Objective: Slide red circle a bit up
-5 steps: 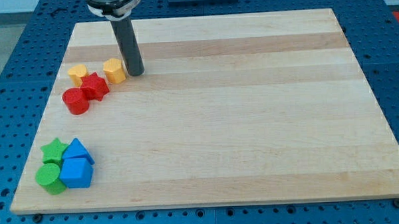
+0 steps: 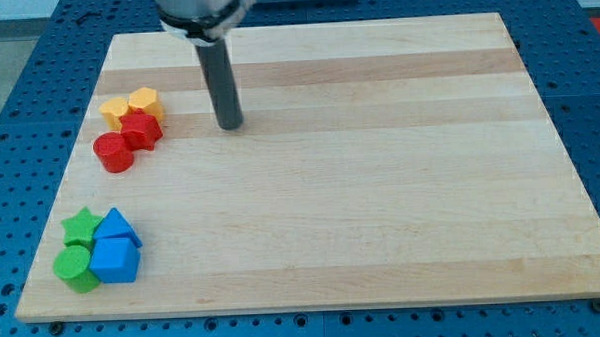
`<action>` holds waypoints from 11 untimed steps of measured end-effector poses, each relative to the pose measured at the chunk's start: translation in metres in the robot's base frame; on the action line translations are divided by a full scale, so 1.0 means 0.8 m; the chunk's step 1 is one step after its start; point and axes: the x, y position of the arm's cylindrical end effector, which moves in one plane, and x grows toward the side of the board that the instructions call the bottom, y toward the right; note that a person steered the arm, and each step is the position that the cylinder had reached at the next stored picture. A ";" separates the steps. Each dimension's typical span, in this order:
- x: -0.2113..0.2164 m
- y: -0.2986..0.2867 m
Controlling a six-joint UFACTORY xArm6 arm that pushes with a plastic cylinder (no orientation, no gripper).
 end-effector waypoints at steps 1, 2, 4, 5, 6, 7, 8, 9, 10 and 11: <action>0.050 0.010; 0.078 -0.013; 0.084 -0.141; 0.084 -0.188; 0.081 -0.207; 0.067 -0.207; 0.060 -0.207; 0.060 -0.209; 0.059 -0.210; 0.056 -0.211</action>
